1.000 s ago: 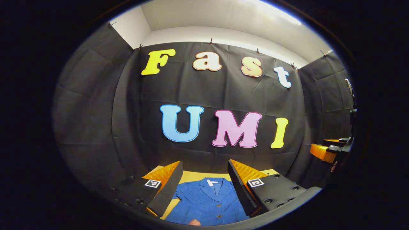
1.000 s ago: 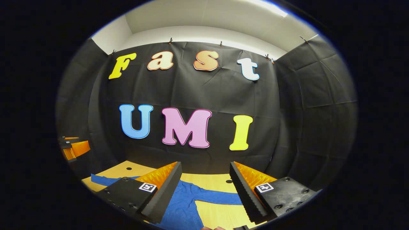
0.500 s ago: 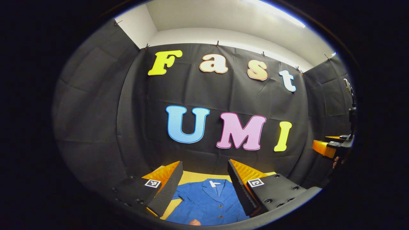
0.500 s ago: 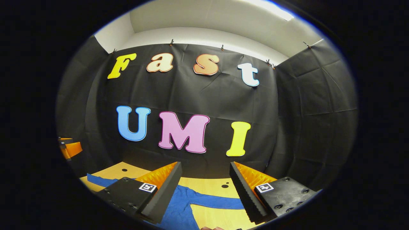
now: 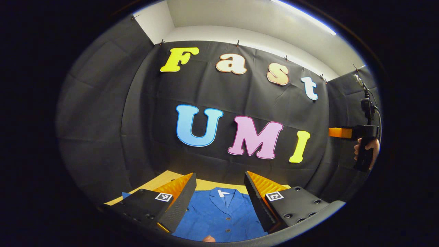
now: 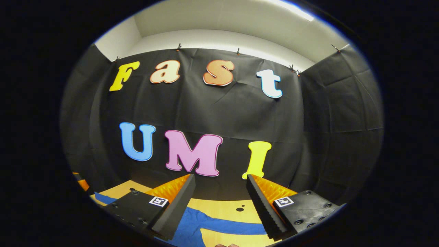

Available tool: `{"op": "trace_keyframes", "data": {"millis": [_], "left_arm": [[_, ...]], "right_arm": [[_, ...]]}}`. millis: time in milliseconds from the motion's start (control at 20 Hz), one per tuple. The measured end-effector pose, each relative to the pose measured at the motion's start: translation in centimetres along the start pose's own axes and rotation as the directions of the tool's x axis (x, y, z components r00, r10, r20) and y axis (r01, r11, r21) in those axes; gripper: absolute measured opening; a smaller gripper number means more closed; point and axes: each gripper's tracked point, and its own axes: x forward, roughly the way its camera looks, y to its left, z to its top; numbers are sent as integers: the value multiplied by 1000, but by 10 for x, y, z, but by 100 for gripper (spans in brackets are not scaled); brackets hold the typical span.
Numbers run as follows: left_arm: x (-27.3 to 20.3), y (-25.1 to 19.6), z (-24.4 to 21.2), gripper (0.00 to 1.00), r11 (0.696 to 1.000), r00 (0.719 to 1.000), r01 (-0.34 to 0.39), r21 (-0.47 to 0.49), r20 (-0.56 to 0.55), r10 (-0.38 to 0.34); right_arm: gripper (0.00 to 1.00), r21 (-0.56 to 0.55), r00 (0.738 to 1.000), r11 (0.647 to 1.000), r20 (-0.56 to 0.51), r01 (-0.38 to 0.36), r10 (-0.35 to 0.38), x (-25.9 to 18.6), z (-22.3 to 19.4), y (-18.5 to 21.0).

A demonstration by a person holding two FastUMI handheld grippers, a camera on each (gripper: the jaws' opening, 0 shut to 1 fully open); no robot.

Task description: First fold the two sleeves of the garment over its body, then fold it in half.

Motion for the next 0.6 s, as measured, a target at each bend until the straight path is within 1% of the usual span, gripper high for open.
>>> {"op": "trace_keyframes", "data": {"millis": [50, 100, 150, 200, 250, 300, 350, 400, 450, 500, 600], "left_arm": [[2, 0, -1, 81, 1000, 1000, -9, 8, -1, 9], [4, 2, 0, 80, 1000, 1000, -24, 18, 4, 24], [5, 1, 1, 81, 999, 999, -36, 24, 8, 36], [7, -1, 0, 80, 999, 999, -43, 26, 5, 42], [11, -5, -5, 81, 998, 999, -49, 26, -6, 50], [15, -8, -10, 81, 998, 998, -59, 25, -21, 59], [19, -10, -14, 80, 997, 997, -69, 28, -37, 70], [24, -12, -15, 81, 996, 995, -82, 41, -49, 84], [29, -13, -16, 81, 993, 993, -98, 62, -55, 101], [35, -13, -15, 81, 990, 992, -112, 87, -56, 117], [53, -20, -17, 81, 986, 990, -121, 118, -64, 129]], "right_arm": [[96, -15, 1000, 1000, -24, 15, -15, 11, -12, -9], [96, -29, 998, 999, -50, 20, -22, 22, -29, -18], [96, -35, 995, 999, -92, 22, -25, 33, -50, -26], [96, -32, 990, 999, -136, 16, -20, 42, -76, -33], [96, -19, 981, 1000, -191, 19, -22, 50, -104, -42], [96, 6, 963, 1000, -270, 30, -27, 55, -140, -51], [96, 42, 929, 998, -368, 52, -33, 54, -180, -57], [92, 80, 908, 996, -420, 49, -11, 51, -212, -60], [98, 107, 897, 993, -443, 57, -3, 59, -236, -65], [97, 126, 880, 989, -475, 79, -10, 65, -264, -78], [97, 157, 819, 974, -572, 164, -46, 71, -327, -107]]}}
